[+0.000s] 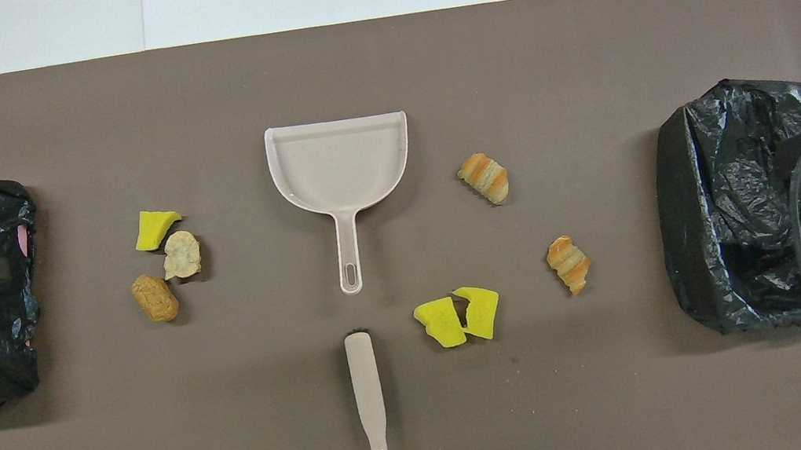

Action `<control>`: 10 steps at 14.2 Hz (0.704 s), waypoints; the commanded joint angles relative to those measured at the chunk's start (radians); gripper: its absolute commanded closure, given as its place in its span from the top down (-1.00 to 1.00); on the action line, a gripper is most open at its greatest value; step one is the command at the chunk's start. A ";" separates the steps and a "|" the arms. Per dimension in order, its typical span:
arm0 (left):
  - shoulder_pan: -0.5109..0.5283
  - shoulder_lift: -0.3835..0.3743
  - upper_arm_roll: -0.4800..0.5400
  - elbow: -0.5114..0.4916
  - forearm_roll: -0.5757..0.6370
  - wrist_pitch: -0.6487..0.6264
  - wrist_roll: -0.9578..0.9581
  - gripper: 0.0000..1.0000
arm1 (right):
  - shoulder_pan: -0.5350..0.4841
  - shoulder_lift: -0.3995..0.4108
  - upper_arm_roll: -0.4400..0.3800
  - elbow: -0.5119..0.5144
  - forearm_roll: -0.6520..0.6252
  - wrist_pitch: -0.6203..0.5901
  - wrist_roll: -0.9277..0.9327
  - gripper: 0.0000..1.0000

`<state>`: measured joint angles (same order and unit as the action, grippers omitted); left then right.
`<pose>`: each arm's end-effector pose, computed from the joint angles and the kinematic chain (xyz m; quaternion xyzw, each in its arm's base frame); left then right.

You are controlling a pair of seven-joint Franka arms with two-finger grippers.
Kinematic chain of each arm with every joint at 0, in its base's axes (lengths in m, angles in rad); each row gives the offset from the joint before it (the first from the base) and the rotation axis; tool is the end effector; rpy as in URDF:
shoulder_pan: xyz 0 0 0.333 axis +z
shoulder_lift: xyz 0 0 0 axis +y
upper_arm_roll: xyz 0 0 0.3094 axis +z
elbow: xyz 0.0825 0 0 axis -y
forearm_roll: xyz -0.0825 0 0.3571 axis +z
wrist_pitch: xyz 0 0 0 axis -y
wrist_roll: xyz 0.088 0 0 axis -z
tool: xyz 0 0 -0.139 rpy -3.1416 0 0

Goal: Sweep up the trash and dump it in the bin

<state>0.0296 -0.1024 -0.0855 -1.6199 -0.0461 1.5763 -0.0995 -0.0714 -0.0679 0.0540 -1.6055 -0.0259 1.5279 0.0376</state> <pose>0.4975 -0.0365 0.6169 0.9992 0.0213 0.0277 0.0209 0.5020 -0.0115 0.6018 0.9995 -0.0281 -0.0047 0.0148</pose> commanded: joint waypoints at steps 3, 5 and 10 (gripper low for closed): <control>-0.019 -0.034 0.004 -0.041 -0.012 -0.013 -0.002 1.00 | -0.002 -0.003 0.004 0.002 0.012 -0.020 0.013 1.00; -0.031 -0.051 0.004 -0.066 -0.014 -0.015 0.000 1.00 | -0.002 -0.003 0.004 0.002 0.012 -0.020 0.013 1.00; -0.014 -0.077 0.010 -0.112 -0.014 0.008 0.009 1.00 | -0.001 -0.003 0.003 0.002 0.011 -0.020 0.013 1.00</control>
<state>0.0086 -0.1442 -0.0832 -1.6882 -0.0470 1.5686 -0.0997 -0.0712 -0.0679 0.0546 -1.6055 -0.0259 1.5279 0.0376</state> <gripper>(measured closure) 0.000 0.000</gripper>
